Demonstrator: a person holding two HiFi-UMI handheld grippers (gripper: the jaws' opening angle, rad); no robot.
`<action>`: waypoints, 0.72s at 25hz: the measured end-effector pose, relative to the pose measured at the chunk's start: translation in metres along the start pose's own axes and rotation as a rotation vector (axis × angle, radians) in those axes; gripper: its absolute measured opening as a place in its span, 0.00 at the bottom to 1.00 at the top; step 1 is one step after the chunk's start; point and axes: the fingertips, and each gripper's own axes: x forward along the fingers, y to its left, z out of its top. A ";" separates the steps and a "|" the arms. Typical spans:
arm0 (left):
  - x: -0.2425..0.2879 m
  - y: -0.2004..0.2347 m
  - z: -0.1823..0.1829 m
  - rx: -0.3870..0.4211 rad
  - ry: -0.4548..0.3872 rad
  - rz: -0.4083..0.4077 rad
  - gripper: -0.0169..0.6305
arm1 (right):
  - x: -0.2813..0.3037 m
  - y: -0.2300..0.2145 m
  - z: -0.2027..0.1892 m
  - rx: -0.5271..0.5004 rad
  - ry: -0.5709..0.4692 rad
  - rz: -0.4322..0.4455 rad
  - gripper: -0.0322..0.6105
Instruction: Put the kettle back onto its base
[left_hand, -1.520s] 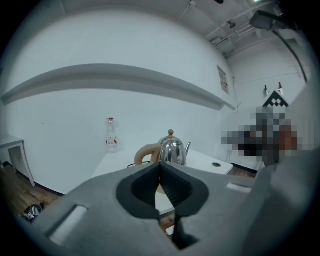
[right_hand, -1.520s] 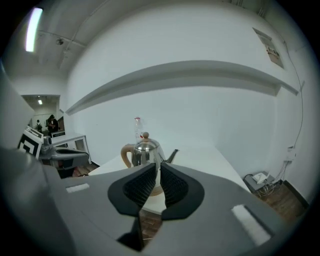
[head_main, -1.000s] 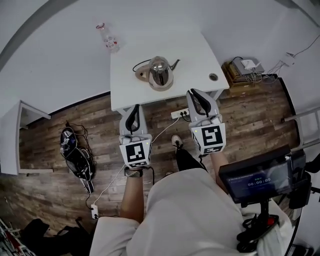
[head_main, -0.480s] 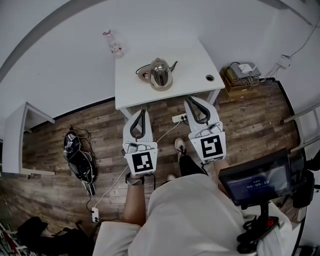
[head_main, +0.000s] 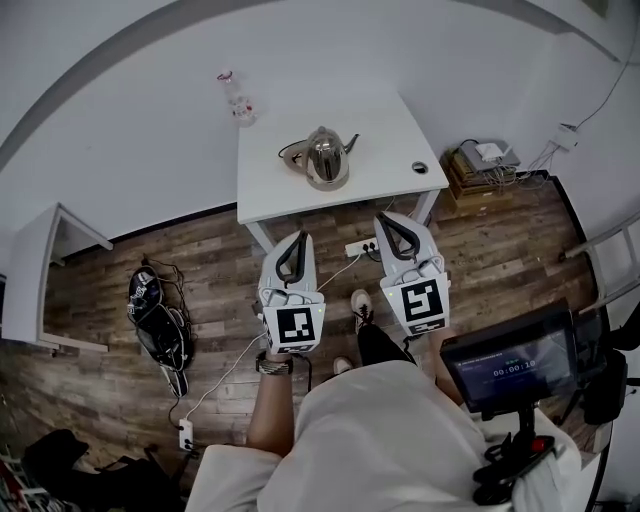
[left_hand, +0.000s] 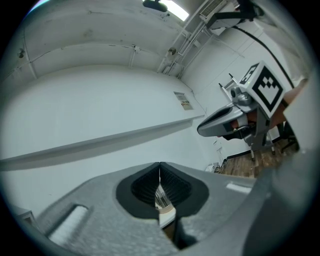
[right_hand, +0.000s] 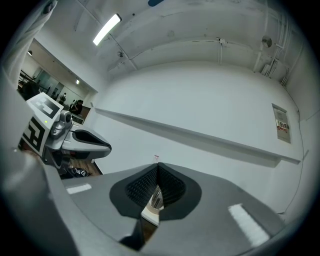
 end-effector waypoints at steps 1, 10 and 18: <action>0.003 0.001 -0.003 -0.002 0.007 0.000 0.04 | 0.003 -0.001 -0.001 -0.001 0.001 0.000 0.05; -0.014 -0.008 0.000 -0.005 0.027 -0.012 0.04 | -0.015 0.006 0.002 0.000 0.008 0.013 0.05; 0.006 -0.006 -0.006 -0.024 0.044 -0.018 0.04 | 0.001 -0.002 -0.008 0.032 0.042 0.056 0.05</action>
